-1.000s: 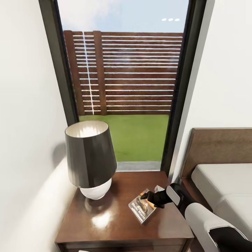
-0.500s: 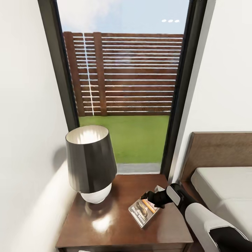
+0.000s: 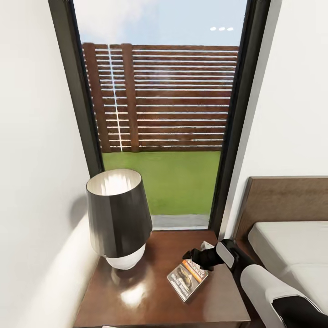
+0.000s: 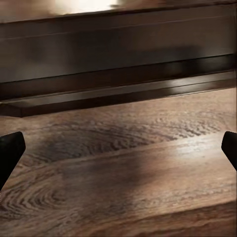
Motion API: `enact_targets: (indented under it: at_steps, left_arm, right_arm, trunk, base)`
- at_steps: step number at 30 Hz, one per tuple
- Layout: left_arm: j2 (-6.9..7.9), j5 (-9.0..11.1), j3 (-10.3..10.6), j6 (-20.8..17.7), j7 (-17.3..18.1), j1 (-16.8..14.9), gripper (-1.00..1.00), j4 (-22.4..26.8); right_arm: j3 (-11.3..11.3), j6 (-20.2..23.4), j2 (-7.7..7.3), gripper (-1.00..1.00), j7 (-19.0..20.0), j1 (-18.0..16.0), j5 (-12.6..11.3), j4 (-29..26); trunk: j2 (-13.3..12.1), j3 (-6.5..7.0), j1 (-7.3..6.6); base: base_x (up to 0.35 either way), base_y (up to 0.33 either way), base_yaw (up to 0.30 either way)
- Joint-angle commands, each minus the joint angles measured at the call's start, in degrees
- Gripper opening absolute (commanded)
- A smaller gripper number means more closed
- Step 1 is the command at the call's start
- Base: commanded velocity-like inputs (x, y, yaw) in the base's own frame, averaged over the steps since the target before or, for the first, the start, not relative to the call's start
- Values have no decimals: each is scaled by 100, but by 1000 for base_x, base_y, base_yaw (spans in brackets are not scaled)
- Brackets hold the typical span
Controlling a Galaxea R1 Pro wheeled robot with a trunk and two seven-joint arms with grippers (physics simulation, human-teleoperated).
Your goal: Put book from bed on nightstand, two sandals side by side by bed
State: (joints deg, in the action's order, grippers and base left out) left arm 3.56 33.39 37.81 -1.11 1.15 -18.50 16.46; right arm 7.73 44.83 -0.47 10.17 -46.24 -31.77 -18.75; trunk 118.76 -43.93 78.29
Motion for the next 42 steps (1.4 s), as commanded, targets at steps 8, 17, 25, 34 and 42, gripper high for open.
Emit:
enact_targets:
  at_steps: [8, 17, 25, 34, 42]
  left_arm:
    - [5, 45, 25, -13, 9, -3, 100, 7]
    - [5, 46, 25, -12, 9, -4, 100, 7]
    - [5, 45, 25, -20, 9, -4, 100, 7]
    - [5, 49, 25, -20, 9, -3, 100, 7]
    - [5, 51, 20, -27, 9, -4, 100, 2]
  right_arm:
    - [31, 2, -7, 100, 60, 0, 39, -6]
    - [36, 4, -4, 100, 57, 1, 39, -6]
    - [43, 35, 2, 100, 7, 1, 41, -6]
    - [30, 21, 2, 100, -1, 1, 46, -6]
    - [42, 9, 0, 100, -8, 4, 53, -3]
  trunk:
    - [-320, 138, -177]
    - [-681, 300, -375]
    - [-1002, 444, -551]
    - [-1363, 605, -748]
    - [-1683, 749, -924]
  base:
    - [0, 0, 0]
    - [0, 0, 0]
    - [0, 0, 0]
    - [0, 0, 0]
    - [0, 0, 0]
